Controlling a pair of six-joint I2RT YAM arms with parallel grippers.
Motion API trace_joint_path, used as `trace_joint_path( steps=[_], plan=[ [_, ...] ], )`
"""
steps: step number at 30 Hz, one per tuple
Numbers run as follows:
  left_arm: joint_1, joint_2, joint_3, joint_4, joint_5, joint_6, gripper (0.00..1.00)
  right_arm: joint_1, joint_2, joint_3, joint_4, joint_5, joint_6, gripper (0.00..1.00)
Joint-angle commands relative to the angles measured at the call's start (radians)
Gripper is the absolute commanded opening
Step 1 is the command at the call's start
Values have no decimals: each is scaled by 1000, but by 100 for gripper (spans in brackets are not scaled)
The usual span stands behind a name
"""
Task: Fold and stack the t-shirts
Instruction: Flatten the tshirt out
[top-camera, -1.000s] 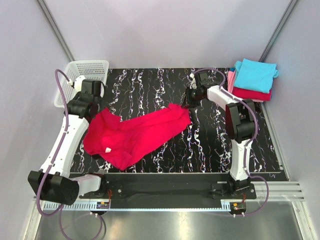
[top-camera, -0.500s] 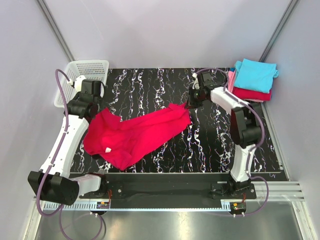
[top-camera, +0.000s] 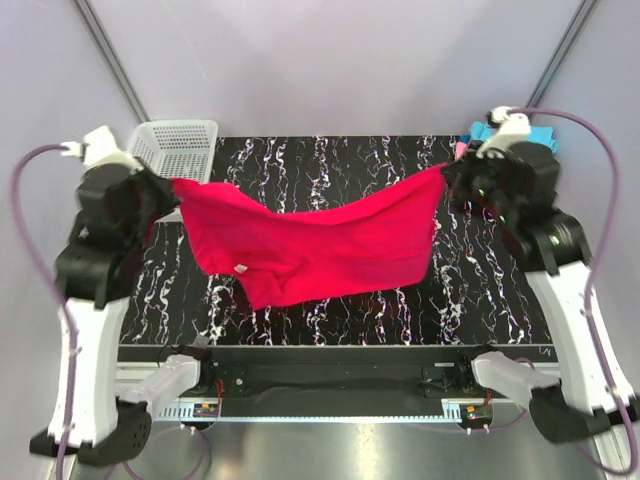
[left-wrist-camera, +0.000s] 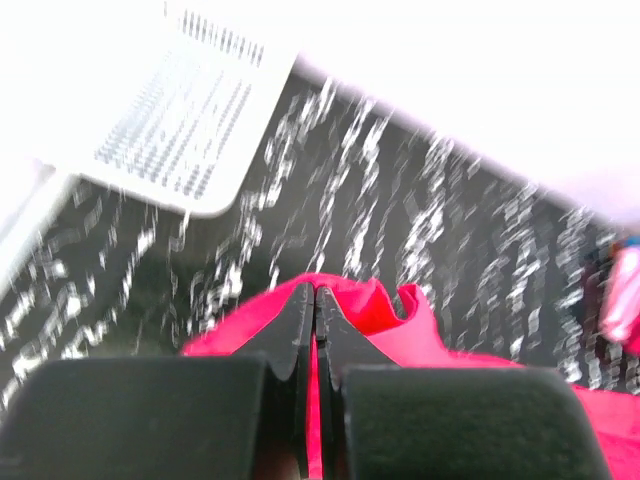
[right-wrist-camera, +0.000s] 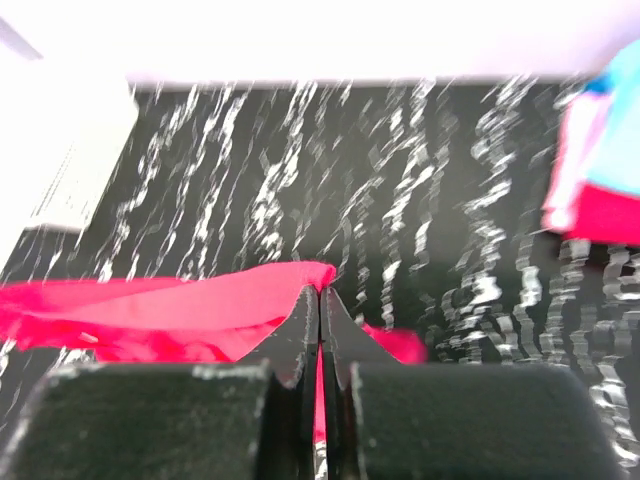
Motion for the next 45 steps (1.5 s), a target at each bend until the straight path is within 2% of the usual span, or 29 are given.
trace_joint_path(
  steps=[1,5,10,17,22,25,29,33,37,41,45],
  plan=[
    [4,-100,117,5,-15,99,0,5,-75,11,-83,136,-66,0],
    [4,-146,222,-15,-46,148,0,5,-185,15,-86,163,-86,0],
    [4,-159,260,38,-46,154,0,6,-257,49,-49,138,-107,0],
    [4,-7,413,81,-34,139,0,5,-198,140,-34,207,-146,0],
    [4,97,553,90,-91,159,0,5,-153,183,-26,295,-178,0],
    [4,114,637,87,-68,176,0,5,-174,204,-28,273,-179,0],
    [4,47,648,78,-16,190,0,5,-263,219,-45,186,-175,0],
    [4,-118,584,77,49,181,0,5,-358,244,-88,80,-182,0],
    [4,-250,547,65,37,173,0,5,-437,319,-152,23,-186,0],
    [4,-301,558,55,14,167,0,5,-480,373,-169,-15,-184,0],
    [4,-259,572,60,15,159,0,5,-477,358,-148,-17,-189,0]
  ],
)
